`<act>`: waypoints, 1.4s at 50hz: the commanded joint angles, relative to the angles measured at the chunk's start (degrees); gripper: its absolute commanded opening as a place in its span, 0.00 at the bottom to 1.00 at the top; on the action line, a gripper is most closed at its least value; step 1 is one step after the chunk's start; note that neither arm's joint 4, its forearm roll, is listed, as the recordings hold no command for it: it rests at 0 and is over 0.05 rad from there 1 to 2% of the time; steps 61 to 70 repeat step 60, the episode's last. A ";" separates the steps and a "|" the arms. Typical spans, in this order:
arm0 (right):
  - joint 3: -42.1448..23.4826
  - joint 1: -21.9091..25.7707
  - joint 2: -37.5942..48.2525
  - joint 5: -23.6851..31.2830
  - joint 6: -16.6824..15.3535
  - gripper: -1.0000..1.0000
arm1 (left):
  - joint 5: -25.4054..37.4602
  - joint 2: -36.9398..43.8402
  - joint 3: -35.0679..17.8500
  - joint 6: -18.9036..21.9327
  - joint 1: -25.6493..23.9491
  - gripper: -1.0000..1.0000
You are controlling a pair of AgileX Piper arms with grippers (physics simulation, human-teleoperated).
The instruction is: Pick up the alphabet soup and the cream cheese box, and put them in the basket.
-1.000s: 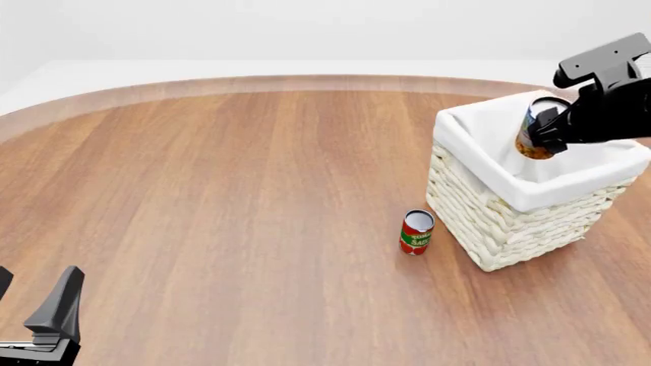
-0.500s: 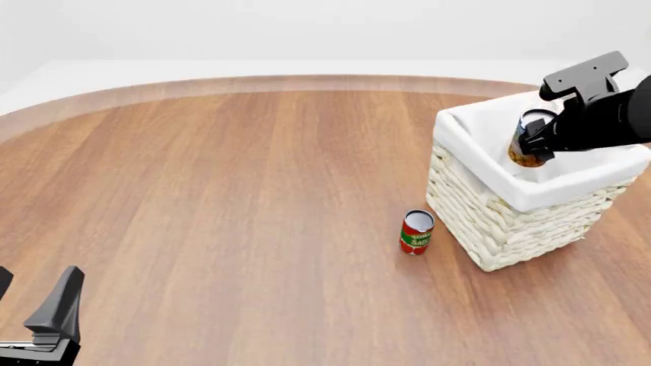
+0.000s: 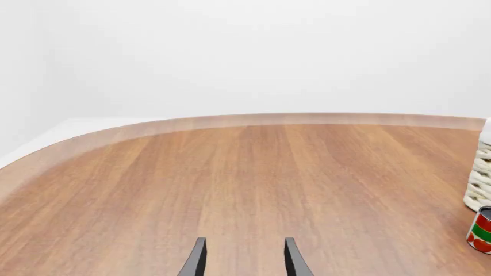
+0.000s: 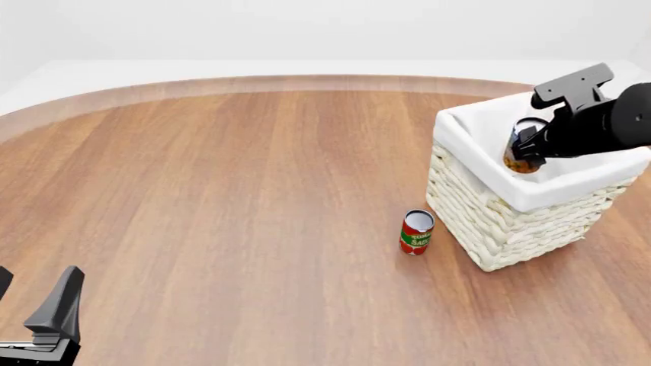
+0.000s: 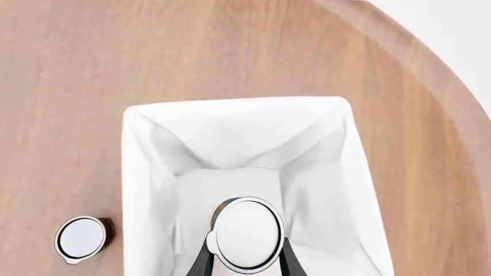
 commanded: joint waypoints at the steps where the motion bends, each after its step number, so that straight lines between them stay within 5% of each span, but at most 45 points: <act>1: -0.45 -0.25 0.66 -0.85 1.34 0.00 | 0.00 0.00 0.00 0.00 0.00 1.00; 8: -1.11 -0.60 1.32 -0.56 1.24 0.00 | 0.00 0.00 0.00 0.00 0.00 1.00; 9: -1.19 -0.65 1.30 -0.50 1.24 1.00 | 0.00 0.00 0.00 0.00 0.00 1.00; 70: -1.78 0.61 -11.35 8.13 4.12 1.00 | 0.00 0.00 0.00 0.00 0.00 1.00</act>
